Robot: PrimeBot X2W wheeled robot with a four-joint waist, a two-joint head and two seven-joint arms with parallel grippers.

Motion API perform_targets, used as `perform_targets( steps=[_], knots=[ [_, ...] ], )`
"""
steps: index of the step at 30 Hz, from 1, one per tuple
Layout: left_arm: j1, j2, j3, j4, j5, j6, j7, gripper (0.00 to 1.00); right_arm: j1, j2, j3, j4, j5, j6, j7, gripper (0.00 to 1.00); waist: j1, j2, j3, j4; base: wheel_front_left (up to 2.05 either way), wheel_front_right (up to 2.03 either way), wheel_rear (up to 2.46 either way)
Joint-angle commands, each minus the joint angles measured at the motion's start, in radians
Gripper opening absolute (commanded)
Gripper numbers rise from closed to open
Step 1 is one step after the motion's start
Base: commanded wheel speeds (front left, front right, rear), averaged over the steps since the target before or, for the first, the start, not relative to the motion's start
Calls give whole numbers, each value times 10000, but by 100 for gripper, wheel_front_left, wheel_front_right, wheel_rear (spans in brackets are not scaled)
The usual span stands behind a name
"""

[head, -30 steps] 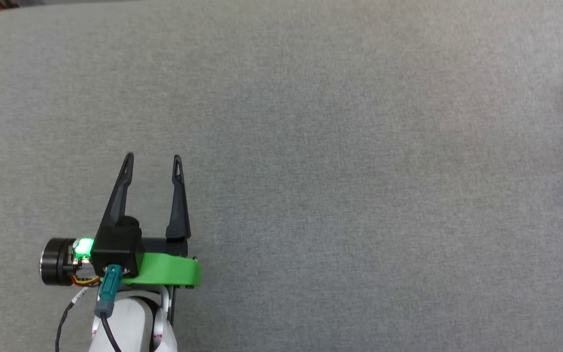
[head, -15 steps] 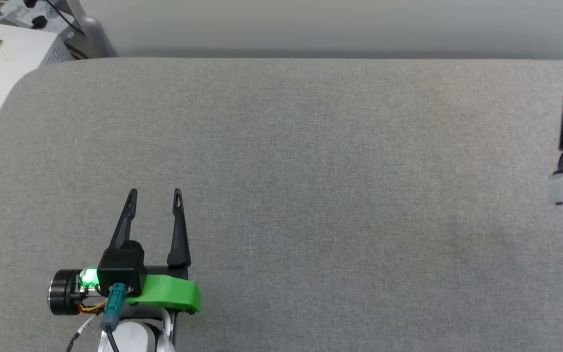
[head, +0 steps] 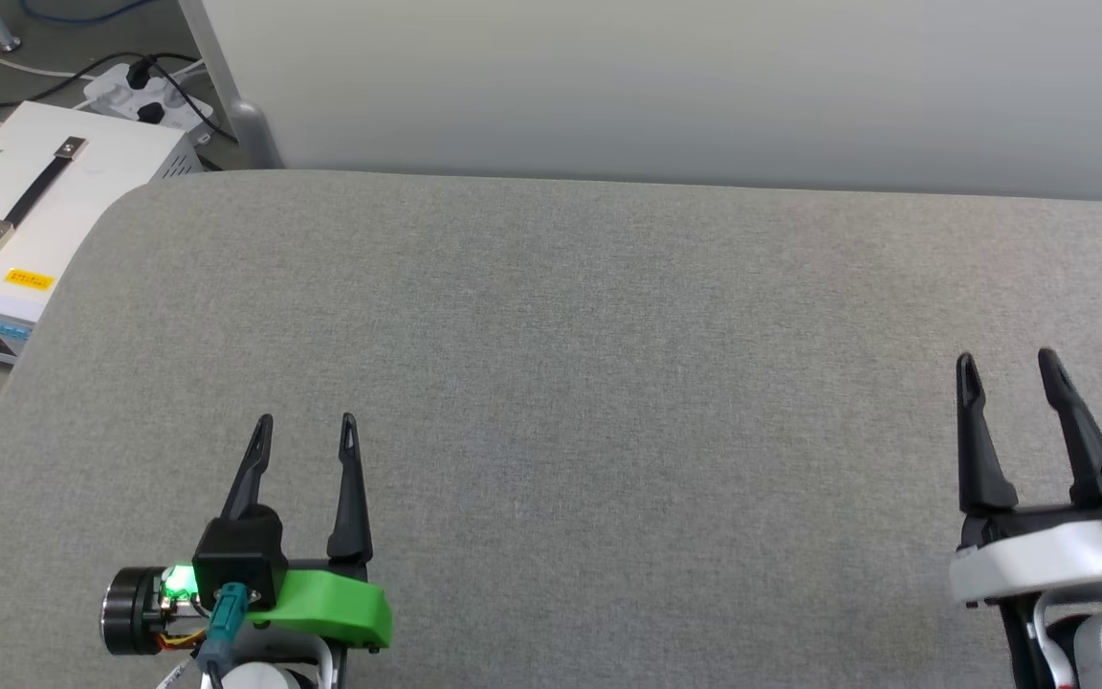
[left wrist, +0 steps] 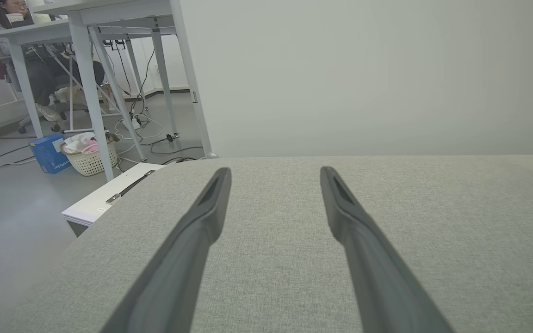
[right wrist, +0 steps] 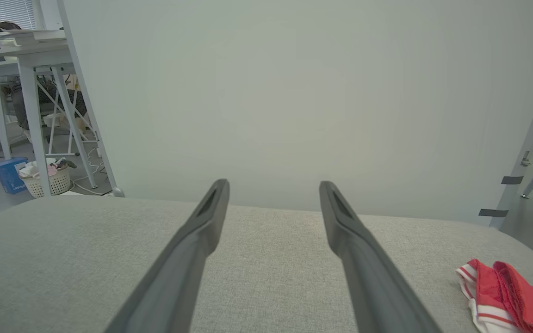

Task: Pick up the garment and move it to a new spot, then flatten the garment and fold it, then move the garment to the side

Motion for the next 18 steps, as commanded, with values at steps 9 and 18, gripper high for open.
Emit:
perform_targets(
  steps=[9,18],
  knots=[
    [522,-50,45,110,-139,-279,-59,100,1292,341,108,1,151,-7,-47,100,1,0,-437,-168,0,0,0],
    [758,-61,45,184,-104,-391,-59,100,1872,435,86,-110,177,-7,-47,100,1,0,-646,-228,0,0,0]
  ],
)
